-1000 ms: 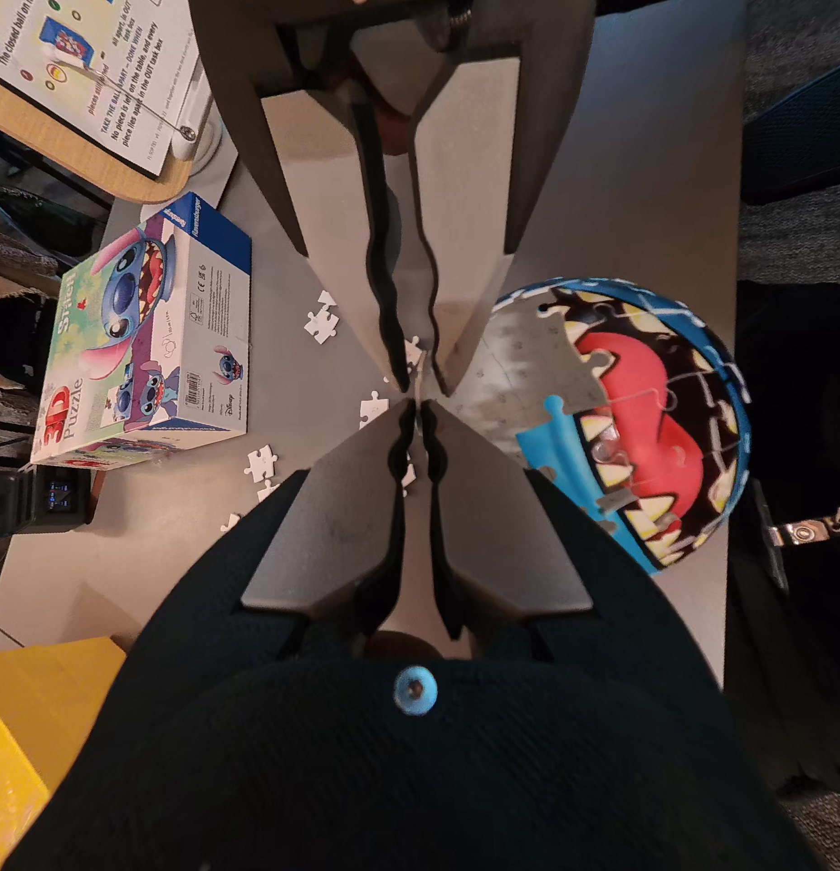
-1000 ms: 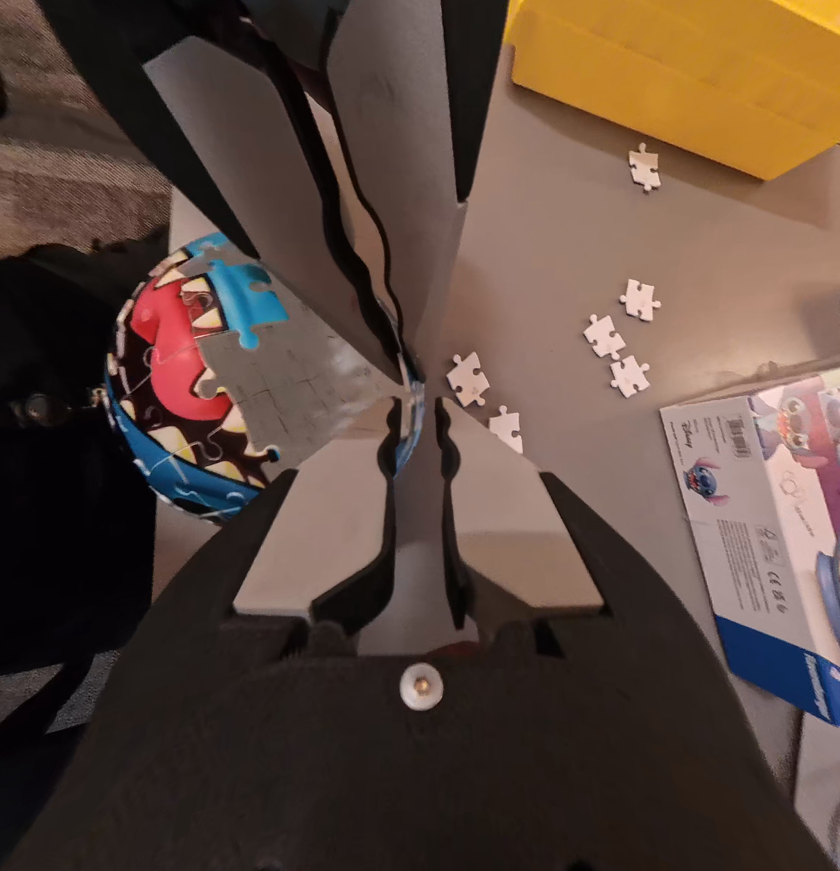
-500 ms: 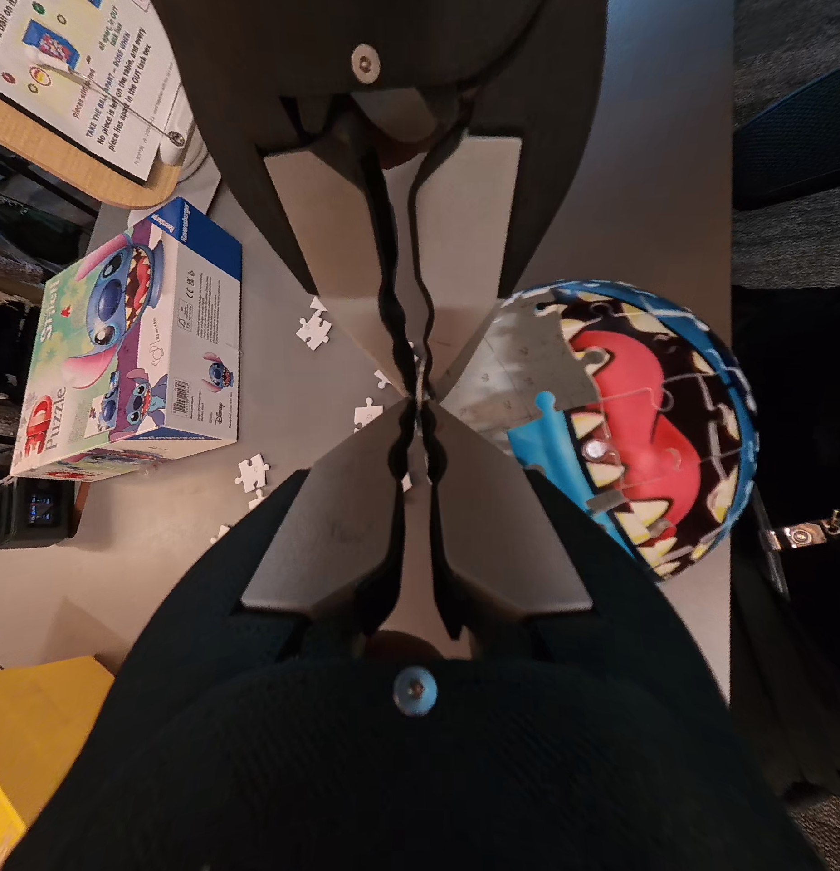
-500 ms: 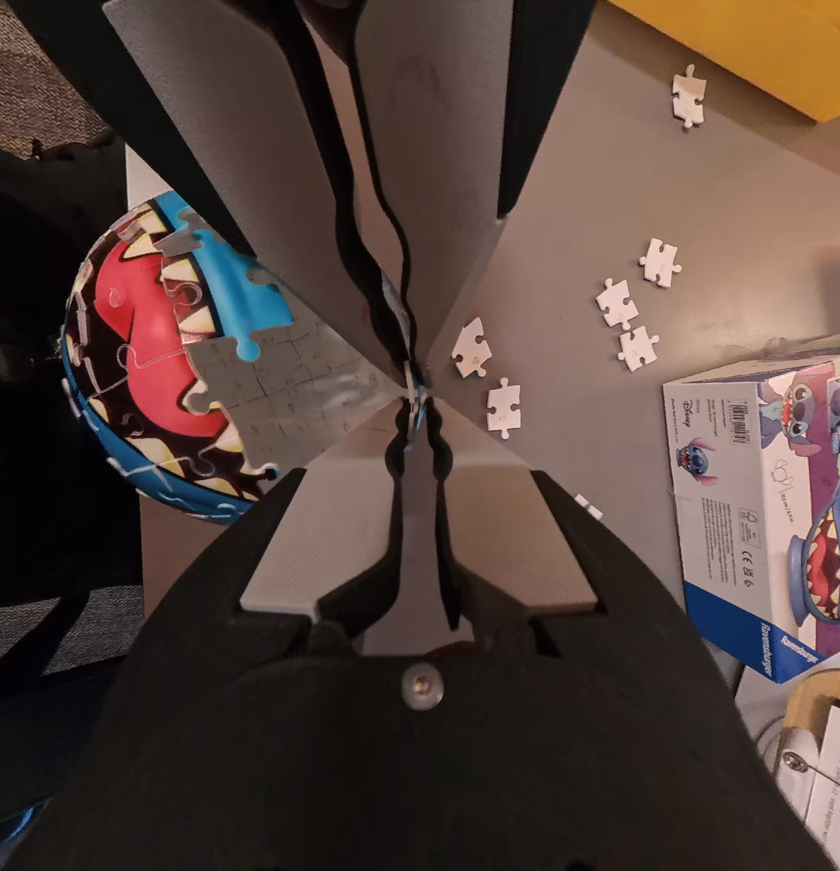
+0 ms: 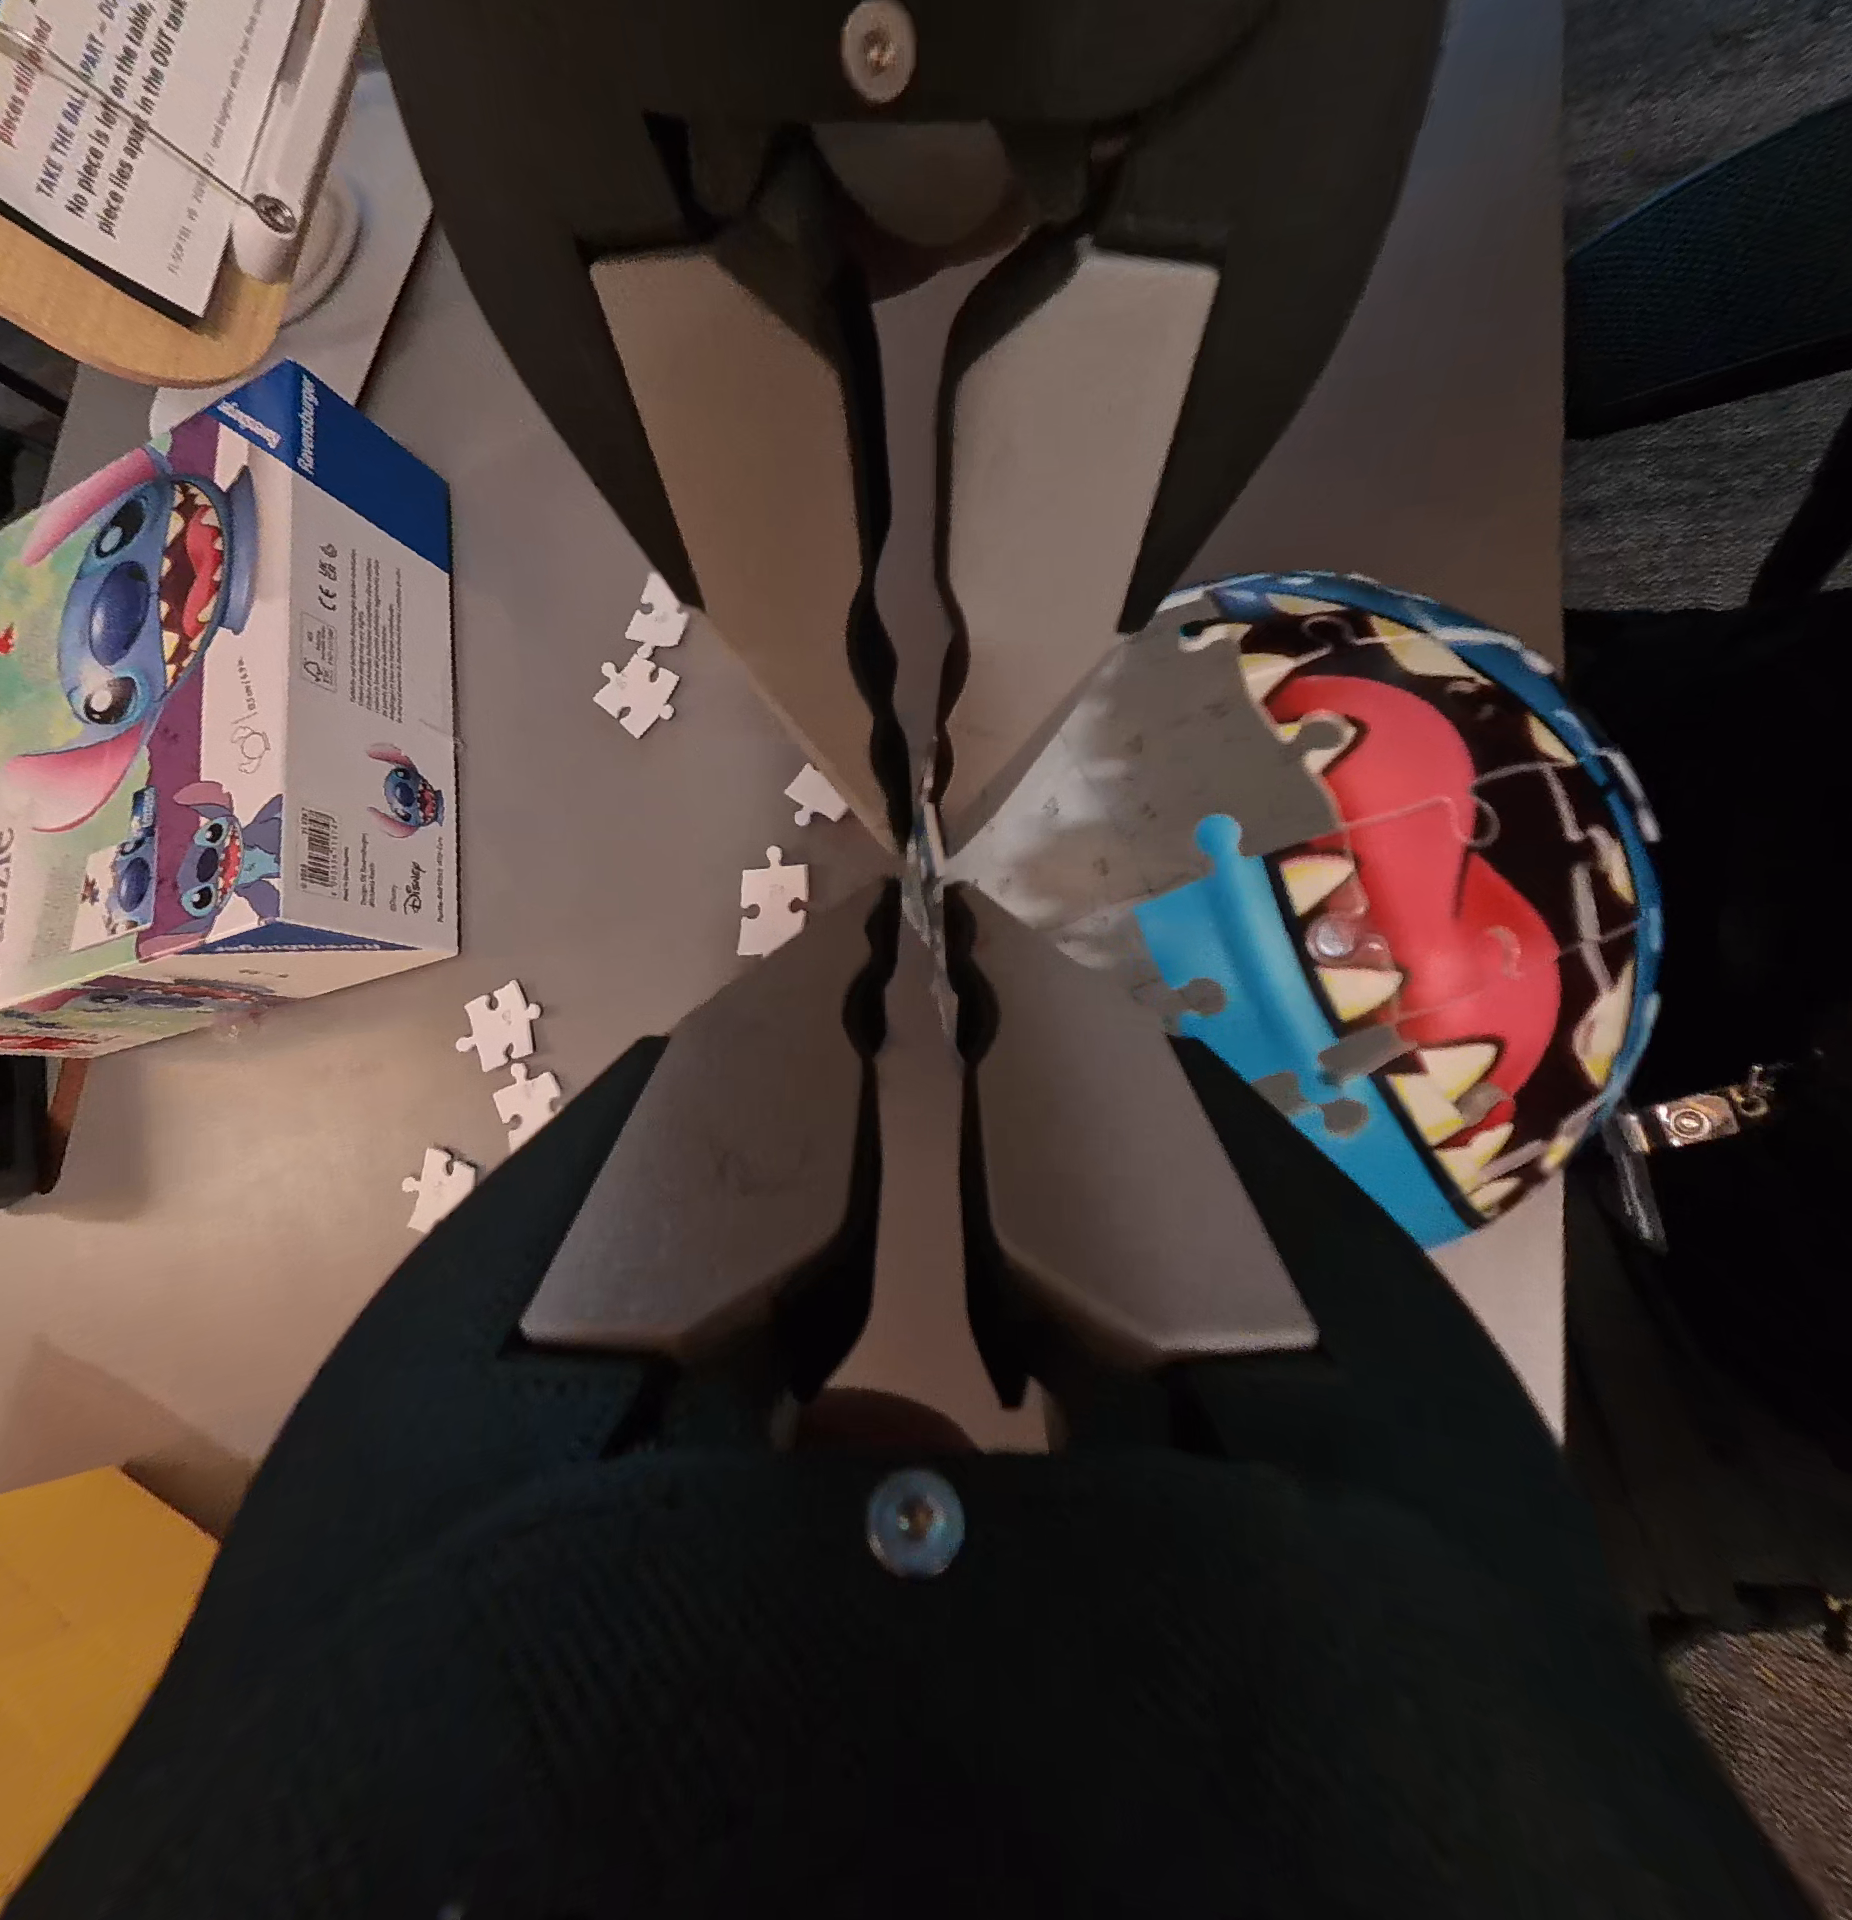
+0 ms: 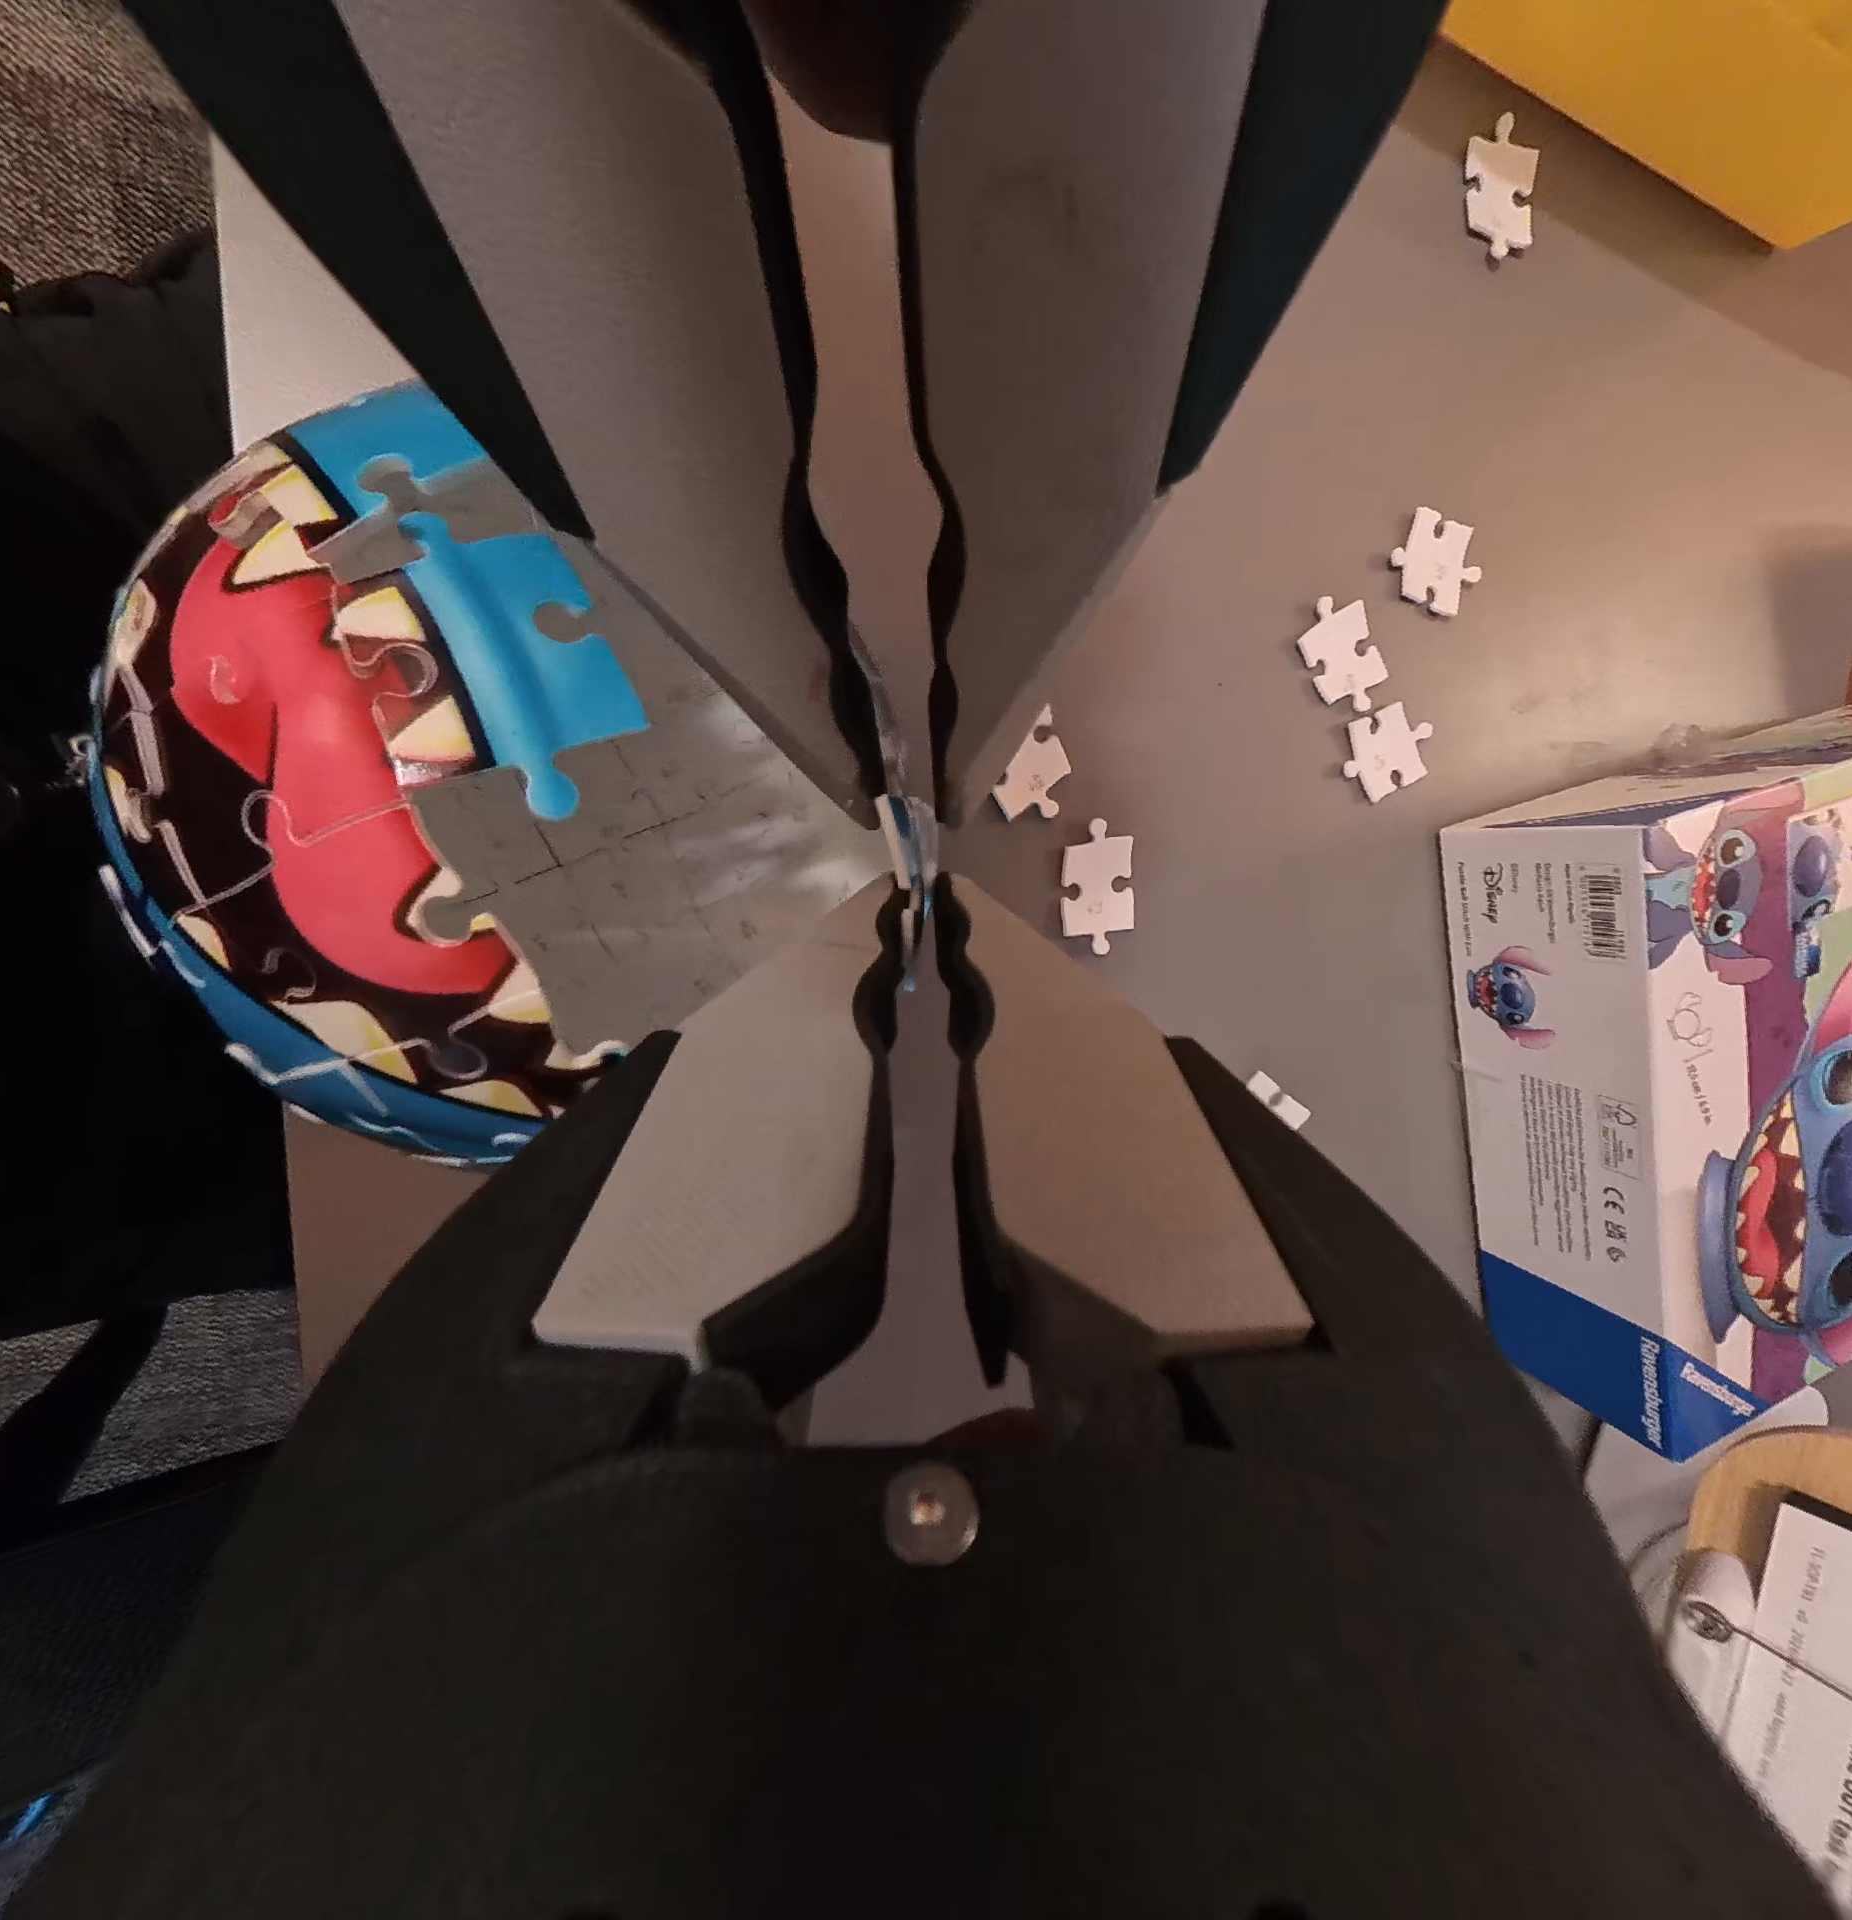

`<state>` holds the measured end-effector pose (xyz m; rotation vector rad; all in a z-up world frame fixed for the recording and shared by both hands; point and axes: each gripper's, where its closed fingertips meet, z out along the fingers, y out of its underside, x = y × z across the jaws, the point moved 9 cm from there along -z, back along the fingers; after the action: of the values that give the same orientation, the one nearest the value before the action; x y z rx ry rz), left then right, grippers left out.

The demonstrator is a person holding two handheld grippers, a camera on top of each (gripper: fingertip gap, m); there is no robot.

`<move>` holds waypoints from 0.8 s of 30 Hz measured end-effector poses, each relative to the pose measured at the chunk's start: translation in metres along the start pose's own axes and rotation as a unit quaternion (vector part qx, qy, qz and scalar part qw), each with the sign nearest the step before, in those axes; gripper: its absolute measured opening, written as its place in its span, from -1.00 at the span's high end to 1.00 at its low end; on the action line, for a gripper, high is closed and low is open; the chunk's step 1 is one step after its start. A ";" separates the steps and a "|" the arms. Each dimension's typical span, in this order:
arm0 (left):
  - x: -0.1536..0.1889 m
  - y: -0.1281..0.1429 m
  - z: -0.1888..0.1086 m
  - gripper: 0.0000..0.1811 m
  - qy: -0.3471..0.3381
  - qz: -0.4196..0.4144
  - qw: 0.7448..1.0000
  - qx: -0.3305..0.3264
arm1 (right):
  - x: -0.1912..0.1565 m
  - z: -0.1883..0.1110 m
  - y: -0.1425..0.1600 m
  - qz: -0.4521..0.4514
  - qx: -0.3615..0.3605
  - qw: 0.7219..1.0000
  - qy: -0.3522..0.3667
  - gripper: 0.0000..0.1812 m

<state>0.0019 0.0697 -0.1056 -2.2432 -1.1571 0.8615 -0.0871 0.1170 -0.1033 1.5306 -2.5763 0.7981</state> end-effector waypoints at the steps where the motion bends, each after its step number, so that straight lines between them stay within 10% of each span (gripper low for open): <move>1: -0.001 0.000 0.001 0.93 0.005 -0.004 1.000 -0.003 | -0.001 0.000 0.000 -0.005 -0.001 1.000 0.003 0.98; 24: 0.006 -0.007 0.002 0.99 0.021 -0.055 0.998 -0.030 | 0.000 -0.013 0.005 0.010 0.060 0.997 -0.043 0.91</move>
<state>-0.0004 0.0788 -0.1044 -2.2098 -1.2895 0.7412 -0.0945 0.1246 -0.0938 1.6090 -2.6526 0.9237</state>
